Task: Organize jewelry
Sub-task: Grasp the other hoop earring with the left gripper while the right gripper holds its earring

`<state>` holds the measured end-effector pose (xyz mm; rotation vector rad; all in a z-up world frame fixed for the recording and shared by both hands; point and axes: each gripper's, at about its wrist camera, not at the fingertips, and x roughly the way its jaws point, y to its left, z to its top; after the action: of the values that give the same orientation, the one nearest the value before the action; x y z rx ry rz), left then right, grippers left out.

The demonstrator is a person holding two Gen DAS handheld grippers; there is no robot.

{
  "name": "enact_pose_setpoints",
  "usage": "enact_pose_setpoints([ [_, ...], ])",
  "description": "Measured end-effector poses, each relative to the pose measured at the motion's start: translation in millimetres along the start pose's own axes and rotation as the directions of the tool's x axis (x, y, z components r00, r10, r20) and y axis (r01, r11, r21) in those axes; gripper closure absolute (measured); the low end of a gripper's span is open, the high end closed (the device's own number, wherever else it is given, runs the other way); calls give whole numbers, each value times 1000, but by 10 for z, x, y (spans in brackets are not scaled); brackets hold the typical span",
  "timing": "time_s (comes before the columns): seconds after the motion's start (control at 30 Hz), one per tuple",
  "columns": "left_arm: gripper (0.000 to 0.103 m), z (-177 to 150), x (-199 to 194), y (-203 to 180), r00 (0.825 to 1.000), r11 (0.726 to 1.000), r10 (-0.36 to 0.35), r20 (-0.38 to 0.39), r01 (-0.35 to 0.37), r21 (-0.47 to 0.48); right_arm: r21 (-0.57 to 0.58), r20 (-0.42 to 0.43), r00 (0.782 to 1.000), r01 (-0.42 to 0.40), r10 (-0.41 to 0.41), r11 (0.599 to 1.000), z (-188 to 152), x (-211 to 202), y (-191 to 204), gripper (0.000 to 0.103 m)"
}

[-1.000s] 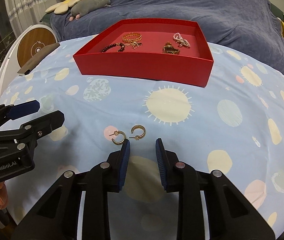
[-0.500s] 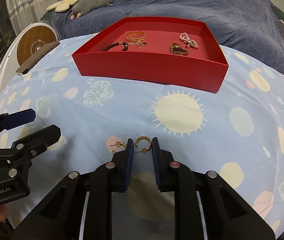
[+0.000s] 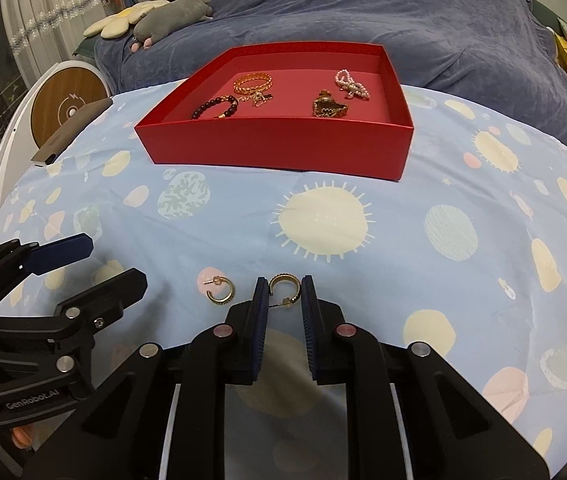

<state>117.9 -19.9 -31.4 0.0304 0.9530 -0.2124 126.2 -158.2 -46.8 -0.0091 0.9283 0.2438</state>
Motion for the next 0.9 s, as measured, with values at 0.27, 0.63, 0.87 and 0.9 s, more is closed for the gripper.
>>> enact_pose_setpoints([
  [0.27,34,-20,152,-300,1000,998,-22,-13,23,51,32,-3,1000,15,-15,999,-87,-96,-222,87],
  [0.63,46,-17,342,-465,1000,996,-2,10,1,90,58,-5,1000,20,-20,998,-150,-164,-378,87],
  [0.87,74,-14,346,-450,999,995,31,44,-35,90,59,-4,1000,19,-19,998,-155,-165,-385,87],
  [0.9,77,-15,344,-452,998,995,34,46,-38,92,61,-3,1000,19,-19,998,-153,-166,-383,87],
])
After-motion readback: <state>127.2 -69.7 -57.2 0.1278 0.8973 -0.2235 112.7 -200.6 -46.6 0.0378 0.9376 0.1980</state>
